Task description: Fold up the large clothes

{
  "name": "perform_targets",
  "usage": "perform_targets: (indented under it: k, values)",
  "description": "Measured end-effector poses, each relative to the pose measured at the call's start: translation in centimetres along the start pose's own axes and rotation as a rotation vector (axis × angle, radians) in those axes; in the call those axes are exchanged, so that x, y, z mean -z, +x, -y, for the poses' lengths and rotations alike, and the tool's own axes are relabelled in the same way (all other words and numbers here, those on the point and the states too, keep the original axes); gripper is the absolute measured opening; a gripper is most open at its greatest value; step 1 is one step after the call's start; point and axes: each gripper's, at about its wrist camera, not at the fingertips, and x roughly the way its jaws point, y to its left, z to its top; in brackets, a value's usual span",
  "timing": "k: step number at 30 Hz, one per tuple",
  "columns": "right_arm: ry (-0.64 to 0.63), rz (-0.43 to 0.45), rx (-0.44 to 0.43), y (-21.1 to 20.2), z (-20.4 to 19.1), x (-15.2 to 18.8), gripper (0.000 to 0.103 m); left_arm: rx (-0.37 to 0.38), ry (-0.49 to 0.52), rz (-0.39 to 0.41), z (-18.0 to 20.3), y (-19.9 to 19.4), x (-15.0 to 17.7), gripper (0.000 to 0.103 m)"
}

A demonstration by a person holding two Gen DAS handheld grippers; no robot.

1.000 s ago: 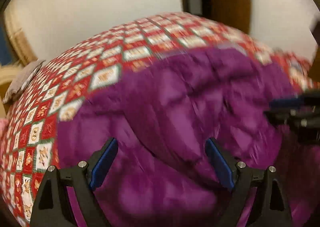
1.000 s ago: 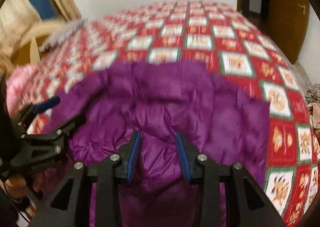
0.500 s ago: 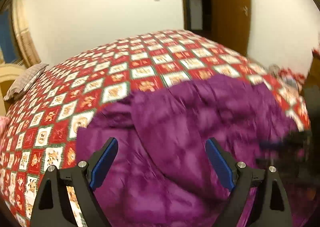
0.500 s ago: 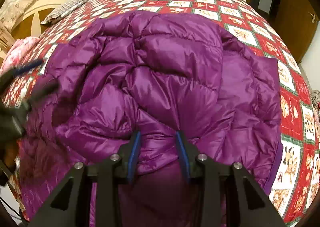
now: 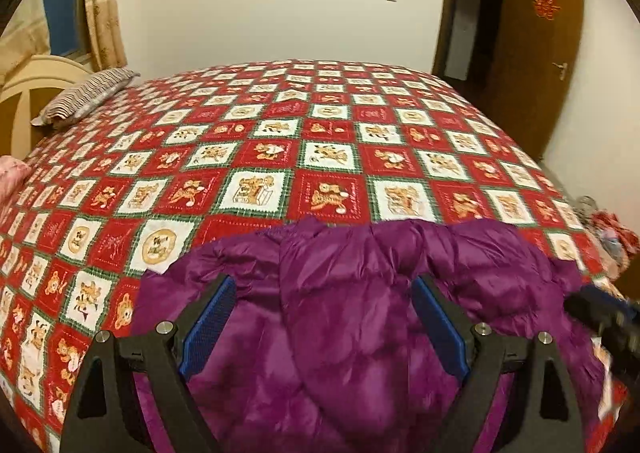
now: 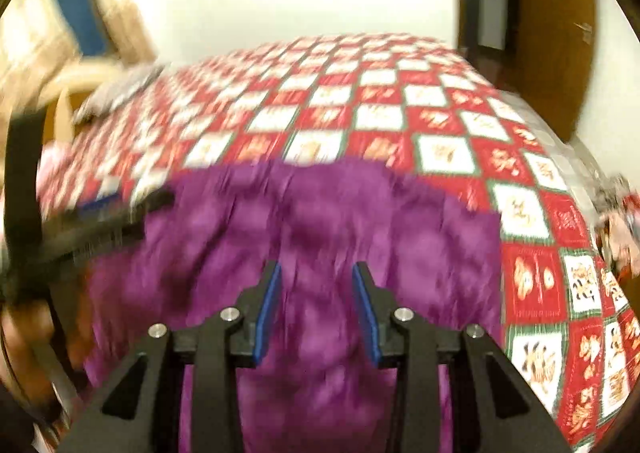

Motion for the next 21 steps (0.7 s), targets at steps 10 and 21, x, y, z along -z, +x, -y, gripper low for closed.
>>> perform_targets:
  k: [10,21]
  values:
    - [0.035,-0.036,0.079,10.3,0.7,1.9,0.048,-0.072,0.077,-0.094,1.8,6.8,5.0,0.09]
    - [-0.006,-0.027,0.108,10.9,0.4,2.9,0.048,-0.091,0.081,-0.092,1.9,7.4,5.2,0.094]
